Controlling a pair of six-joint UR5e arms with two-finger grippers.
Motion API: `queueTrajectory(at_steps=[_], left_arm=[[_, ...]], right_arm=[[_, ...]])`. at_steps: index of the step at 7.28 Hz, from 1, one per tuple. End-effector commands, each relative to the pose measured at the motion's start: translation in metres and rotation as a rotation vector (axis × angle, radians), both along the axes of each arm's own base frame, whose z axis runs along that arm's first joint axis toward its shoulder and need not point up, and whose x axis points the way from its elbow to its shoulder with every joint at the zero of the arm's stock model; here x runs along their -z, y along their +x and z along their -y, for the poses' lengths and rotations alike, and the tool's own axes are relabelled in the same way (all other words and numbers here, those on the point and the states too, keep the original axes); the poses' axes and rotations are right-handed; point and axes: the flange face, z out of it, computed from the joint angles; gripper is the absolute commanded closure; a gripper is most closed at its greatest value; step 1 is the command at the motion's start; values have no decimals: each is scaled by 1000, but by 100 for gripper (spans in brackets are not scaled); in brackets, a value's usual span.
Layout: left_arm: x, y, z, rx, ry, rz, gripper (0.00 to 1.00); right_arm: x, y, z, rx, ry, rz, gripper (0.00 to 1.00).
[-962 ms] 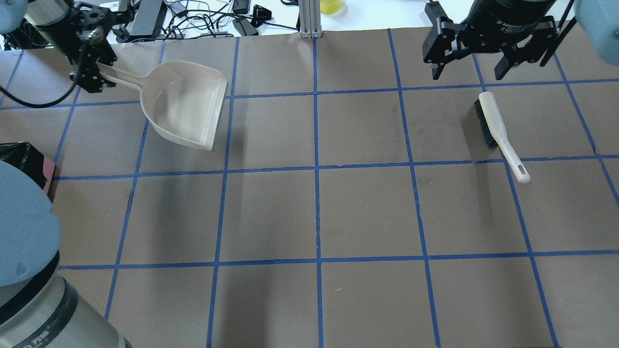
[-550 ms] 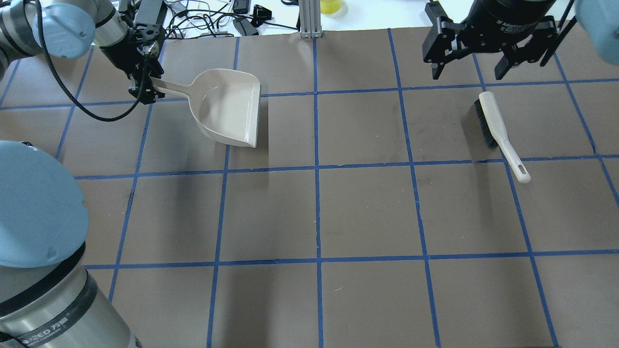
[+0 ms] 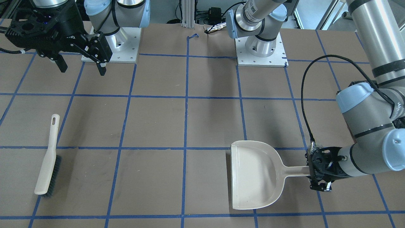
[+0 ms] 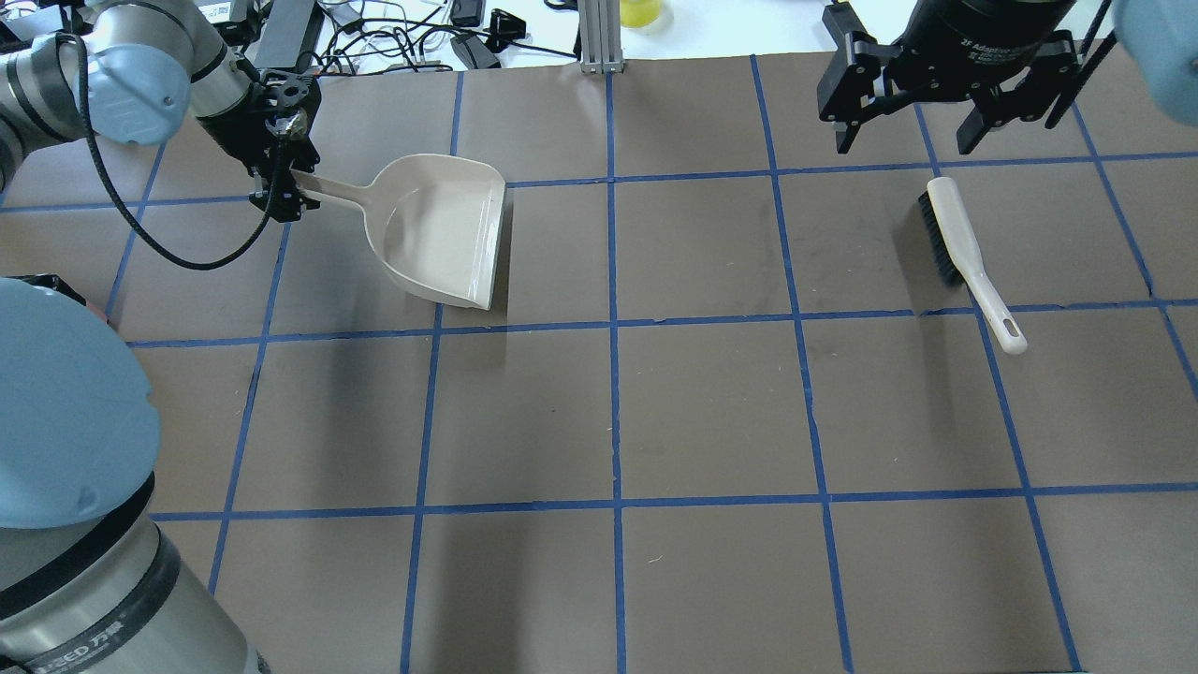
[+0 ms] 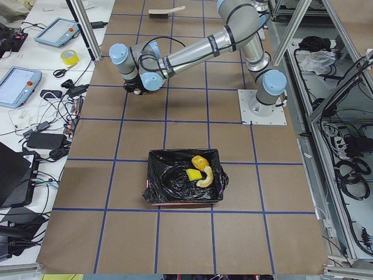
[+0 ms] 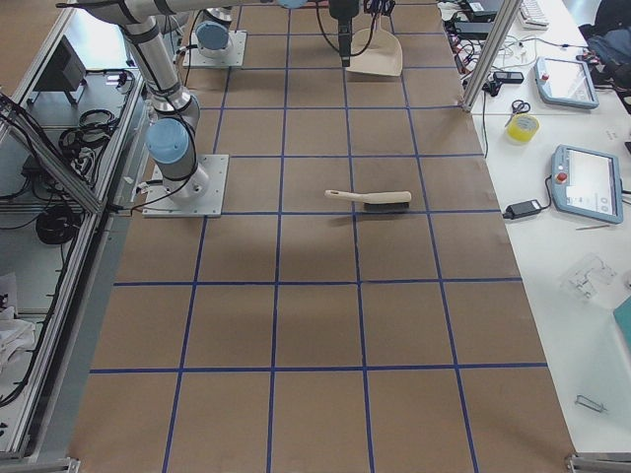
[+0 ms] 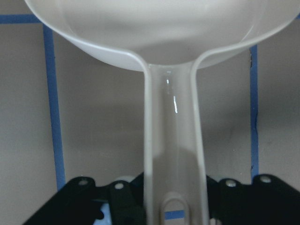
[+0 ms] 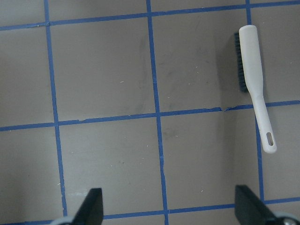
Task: Sweep and dump trash into bin
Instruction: 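Bring the empty dustpan back over the table with the left gripper, then lower the dustpan onto the table and open the left gripper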
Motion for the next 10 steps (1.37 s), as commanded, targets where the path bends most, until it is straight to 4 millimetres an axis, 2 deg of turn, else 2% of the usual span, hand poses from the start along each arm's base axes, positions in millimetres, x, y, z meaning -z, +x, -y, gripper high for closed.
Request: queueTrajectory(at_steps=[1,5,6,7,8,10], left_arm=[[3,2,0,-5,1,-8,100],[12,2,0,-11,-13,2,97],[17,2,0,-12,-7,-6,83],[10,4,-1,-5,-18,3,83],[14,9,-1,-16,-13,-7,83],[21,0,-1,-18,-30,-36,83]], right_arm=[[-3,0,-5,-2,1,-4,0],[3,0,-8,0,4,-2,0],[3,0,-8,0,4,-1,0],[2,0,-8,2,3,-2,0],[2,0,-8,2,3,-2,0],[2,0,-8,2,3,0,0]])
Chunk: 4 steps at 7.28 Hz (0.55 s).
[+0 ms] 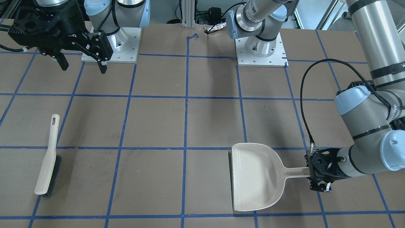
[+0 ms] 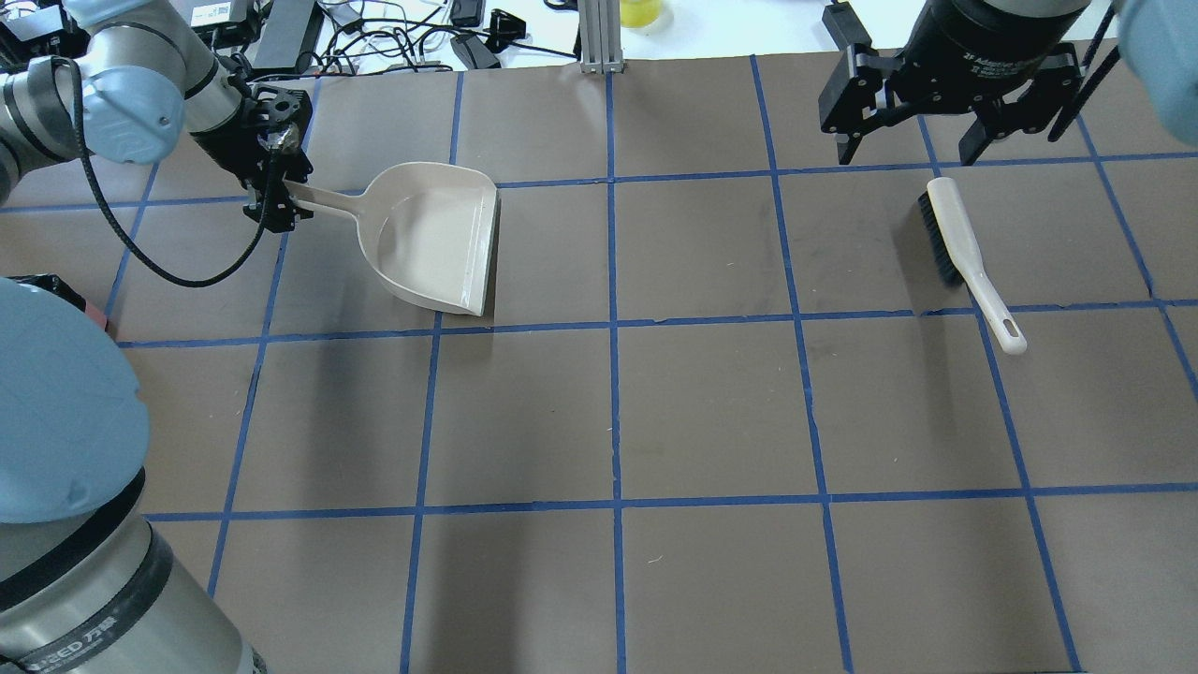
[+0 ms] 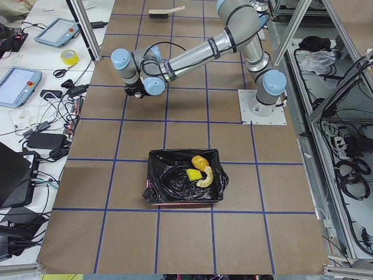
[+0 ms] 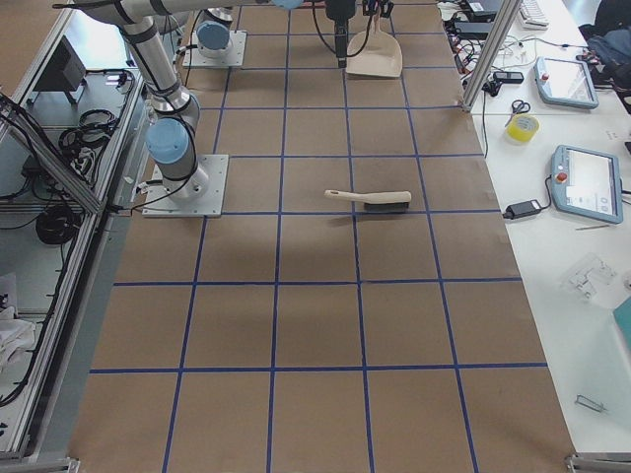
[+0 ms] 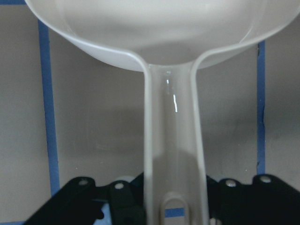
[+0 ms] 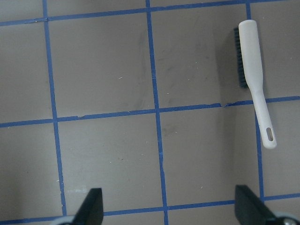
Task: Sweep and dump trash into bin
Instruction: 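Lower the dustpan onto the table and open the left gripper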
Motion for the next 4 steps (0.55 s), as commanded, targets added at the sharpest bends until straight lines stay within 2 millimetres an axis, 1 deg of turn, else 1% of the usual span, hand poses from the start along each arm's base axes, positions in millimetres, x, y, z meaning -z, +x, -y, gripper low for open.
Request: queueTrajectory(at_steps=[1,2,3,4], left_arm=[[5,-11,7,4,-30,-50,84],[7,-11,4,18,-29,-51,84],[10,-4,4,18,-34,-51,83],[11,-8,4,9,-28,-49,54]], right_arm=[[1,0,1,-1,3,-1,0],[1,0,1,0,1,0,0],[0,0,0,0,0,1,0],[0,0,0,-1,0,-1,0]])
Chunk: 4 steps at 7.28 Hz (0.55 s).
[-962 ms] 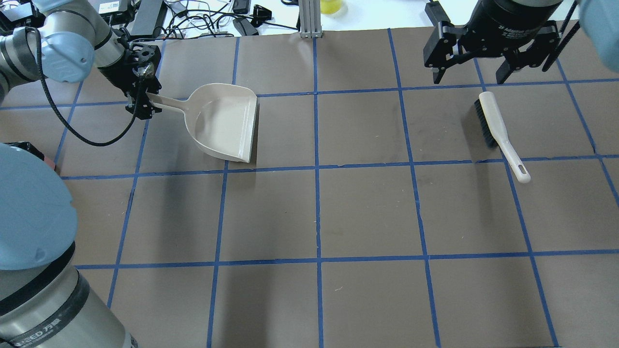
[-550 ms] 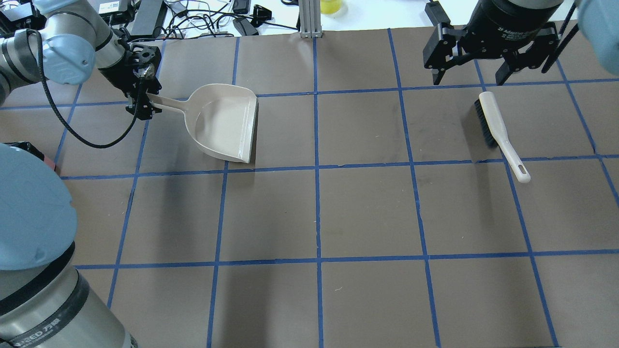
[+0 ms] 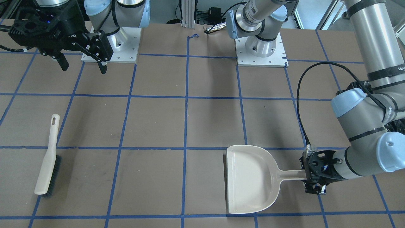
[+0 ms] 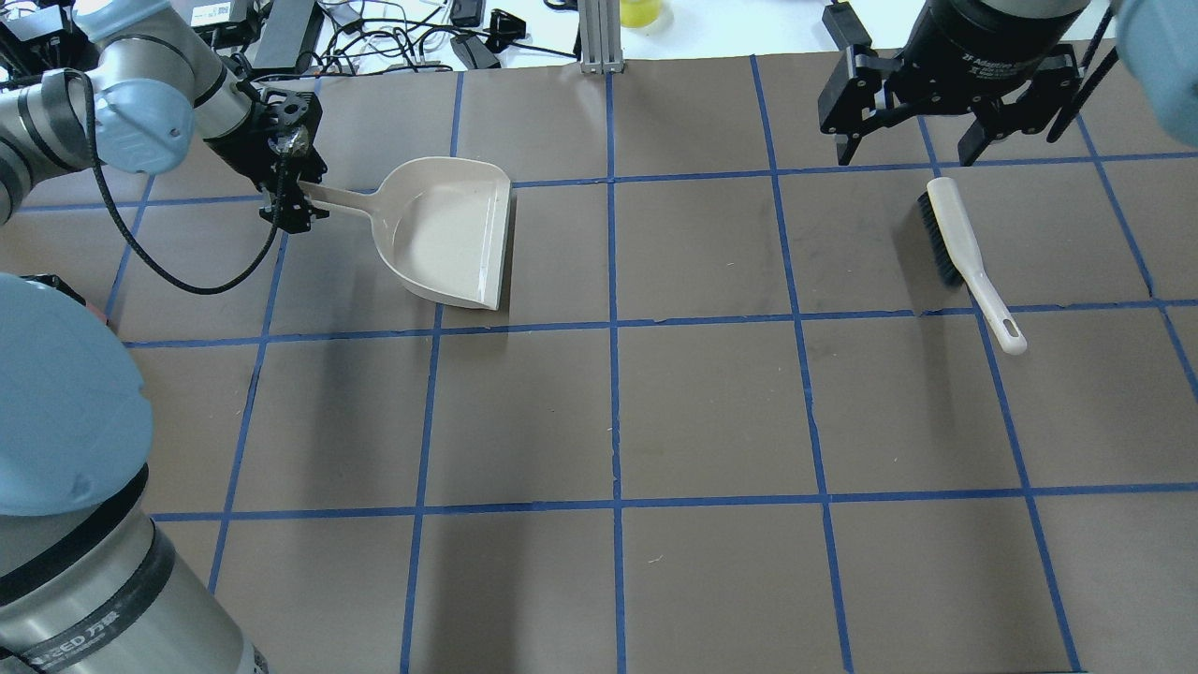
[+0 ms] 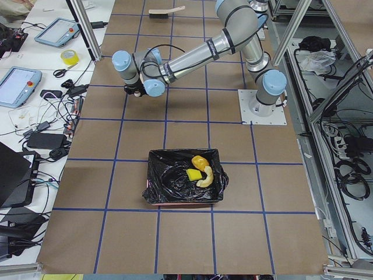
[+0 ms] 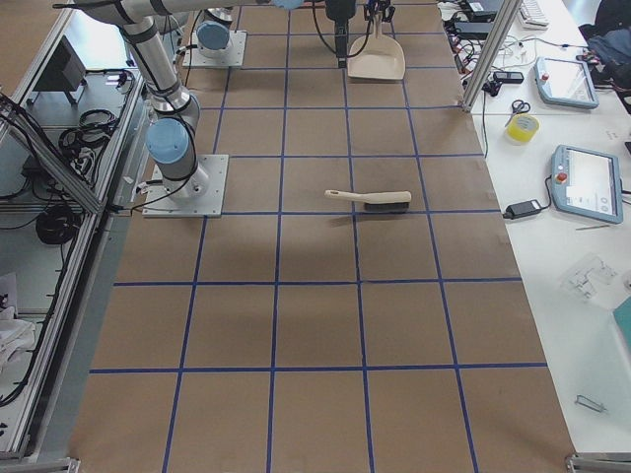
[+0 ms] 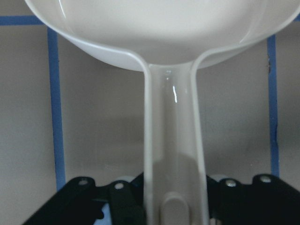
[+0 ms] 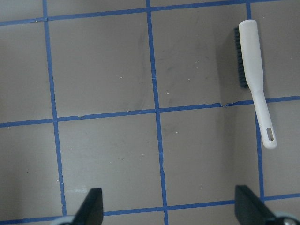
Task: Sweep and dump trash into bin
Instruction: 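Lower the dustpan onto the table and open the left gripper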
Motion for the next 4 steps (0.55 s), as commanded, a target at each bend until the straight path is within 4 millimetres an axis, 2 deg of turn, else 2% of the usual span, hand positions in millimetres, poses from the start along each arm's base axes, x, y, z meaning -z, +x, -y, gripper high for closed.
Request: queueTrajectory(at_steps=[1,2,3,4], left_arm=[[2,-2,0,-9,5,3,36],[1,-4,0,-11,5,5,30],[-9,-6,0,-41,-3,10,30],[-30,-14,0,-106,-11,14,30]], right_arm=[[0,0,0,0,-1,2,0],[0,0,0,-1,-1,0,0],[0,0,0,-1,-1,2,0],[0,0,0,-1,-1,2,0]])
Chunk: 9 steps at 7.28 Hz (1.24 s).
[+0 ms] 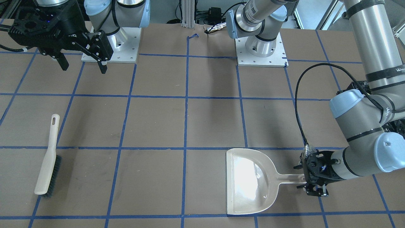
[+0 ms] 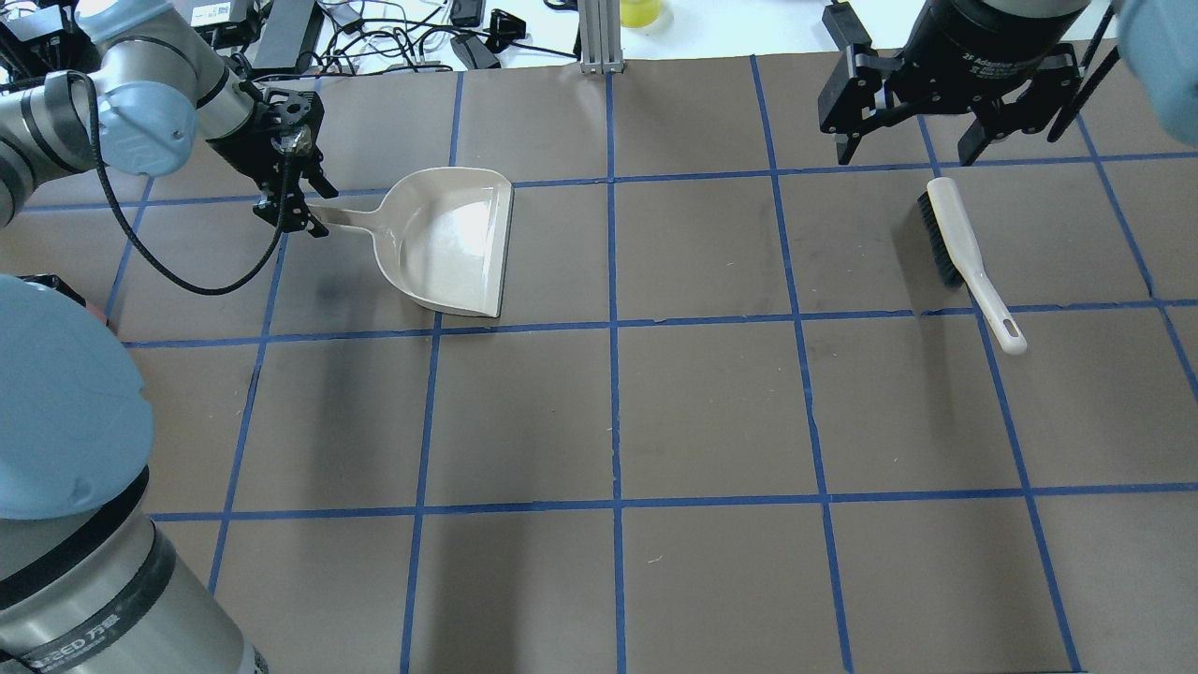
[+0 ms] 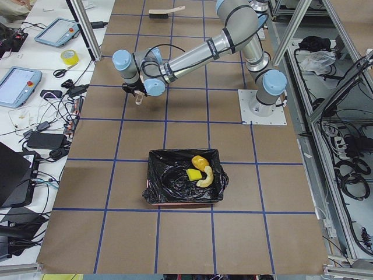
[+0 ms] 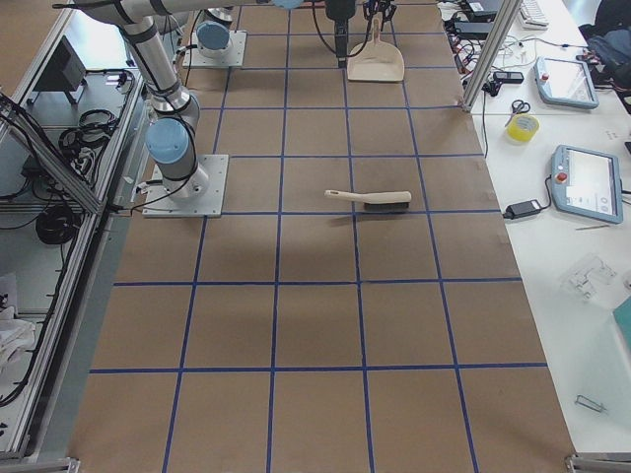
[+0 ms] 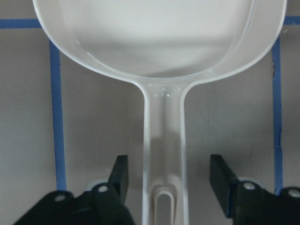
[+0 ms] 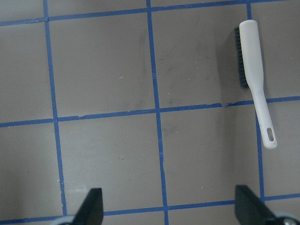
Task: Sweep and dump trash into bin
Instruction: 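Lower the dustpan onto the table and open the left gripper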
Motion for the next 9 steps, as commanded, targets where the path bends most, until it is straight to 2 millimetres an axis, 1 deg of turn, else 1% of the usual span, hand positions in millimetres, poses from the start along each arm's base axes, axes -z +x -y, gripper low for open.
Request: queueTrajectory(at_steps=[1,2,3,4,5,6,7,9], left_arm=[[-50,-15,-8,-92,0,5,30],[-81,-28,-16,-138,0,18,30],[-117,-57,-31,-264,11,31,30],[-155,-87,-53,-339,16,39,30],[-198,-101,-87,-433,29,97,27],[-227,-114,-122,-516,72,115,27],[-245,-118,-149,-681,123,143,27],[-271,-124,-187,-966,118,160,22]], right_arm=[[0,0,0,1,0,1,0],[1,0,0,1,1,1,0],[0,0,0,1,0,1,0],[1,0,0,1,1,1,0],[1,0,0,0,2,0,0],[1,0,0,1,2,1,0],[2,0,1,1,3,2,0],[2,0,1,1,3,2,0]])
